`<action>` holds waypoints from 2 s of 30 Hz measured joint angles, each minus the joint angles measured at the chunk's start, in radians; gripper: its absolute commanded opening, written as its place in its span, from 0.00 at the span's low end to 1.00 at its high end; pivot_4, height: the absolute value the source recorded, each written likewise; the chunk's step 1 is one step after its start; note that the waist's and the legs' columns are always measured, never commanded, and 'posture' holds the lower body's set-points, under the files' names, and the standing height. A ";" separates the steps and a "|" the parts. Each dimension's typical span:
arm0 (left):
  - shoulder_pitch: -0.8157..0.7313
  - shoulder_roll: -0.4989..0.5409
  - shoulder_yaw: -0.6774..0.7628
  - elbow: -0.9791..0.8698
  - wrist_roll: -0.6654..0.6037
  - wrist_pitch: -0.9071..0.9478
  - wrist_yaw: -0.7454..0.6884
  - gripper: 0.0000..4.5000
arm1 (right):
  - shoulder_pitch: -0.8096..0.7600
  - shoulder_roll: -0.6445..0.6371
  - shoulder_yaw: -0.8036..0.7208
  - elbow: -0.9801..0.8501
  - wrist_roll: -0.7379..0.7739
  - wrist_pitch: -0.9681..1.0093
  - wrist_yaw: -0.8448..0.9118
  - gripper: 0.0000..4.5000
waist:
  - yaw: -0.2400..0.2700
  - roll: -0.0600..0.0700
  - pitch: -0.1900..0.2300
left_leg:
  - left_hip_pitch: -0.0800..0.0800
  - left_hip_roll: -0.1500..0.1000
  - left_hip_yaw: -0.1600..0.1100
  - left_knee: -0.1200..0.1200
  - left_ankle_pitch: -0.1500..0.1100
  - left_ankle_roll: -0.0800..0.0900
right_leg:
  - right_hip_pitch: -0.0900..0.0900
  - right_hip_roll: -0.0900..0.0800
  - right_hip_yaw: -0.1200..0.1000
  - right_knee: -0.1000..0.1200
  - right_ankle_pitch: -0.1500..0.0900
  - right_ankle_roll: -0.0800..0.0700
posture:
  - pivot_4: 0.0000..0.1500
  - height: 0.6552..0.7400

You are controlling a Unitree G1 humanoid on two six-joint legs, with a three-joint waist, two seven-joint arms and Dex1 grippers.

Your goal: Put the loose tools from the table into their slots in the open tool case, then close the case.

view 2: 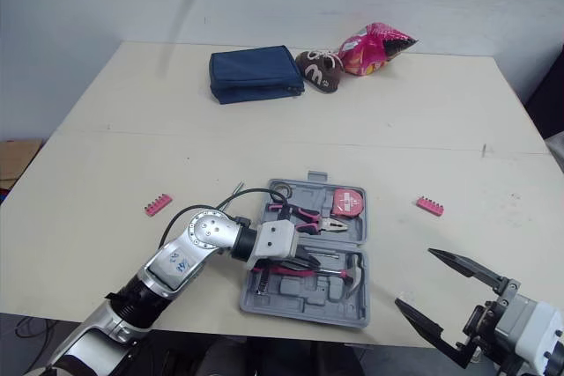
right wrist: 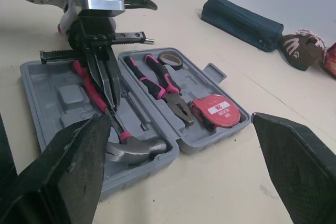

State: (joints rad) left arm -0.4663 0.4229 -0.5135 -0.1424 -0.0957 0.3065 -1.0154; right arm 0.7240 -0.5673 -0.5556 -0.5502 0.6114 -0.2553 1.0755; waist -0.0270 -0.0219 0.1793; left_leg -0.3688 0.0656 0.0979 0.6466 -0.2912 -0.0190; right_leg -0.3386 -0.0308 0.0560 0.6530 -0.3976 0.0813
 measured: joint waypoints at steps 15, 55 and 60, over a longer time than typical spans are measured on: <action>0.027 0.023 0.015 -0.015 0.021 -0.005 0.004 0.02 | 0.000 0.002 0.000 0.000 -0.007 -0.002 0.000 1.00 | 0.000 0.001 -0.001 | 0.000 0.000 0.000 -0.001 0.000 0.000 | 0.000 0.000 0.000 0.000 0.000 0.000 | 1.00 1.00; -0.004 0.027 -0.120 -0.047 0.084 0.074 -0.019 0.02 | -0.023 0.028 0.003 0.004 -0.039 -0.005 -0.016 1.00 | 0.000 -0.004 -0.028 | 0.030 -0.001 0.001 -0.023 -0.008 0.004 | 0.039 -0.007 -0.002 -0.027 -0.006 -0.013 | 1.00 1.00; -0.002 0.023 -0.130 -0.045 0.085 0.142 -0.017 0.02 | -0.025 0.031 0.005 0.004 -0.041 -0.006 -0.020 1.00 | -0.001 -0.006 -0.041 | 0.034 -0.001 0.001 -0.026 -0.010 0.004 | 0.043 -0.009 -0.003 -0.032 -0.010 -0.019 | 1.00 1.00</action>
State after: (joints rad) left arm -0.4682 0.4455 -0.6438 -0.1869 -0.0107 0.4482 -1.0323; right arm 0.6993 -0.5362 -0.5510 -0.5464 0.5705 -0.2610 1.0555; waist -0.0281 -0.0278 0.1384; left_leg -0.3345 0.0642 0.0994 0.6205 -0.3008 -0.0155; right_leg -0.2956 -0.0396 0.0530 0.6213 -0.4073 0.0621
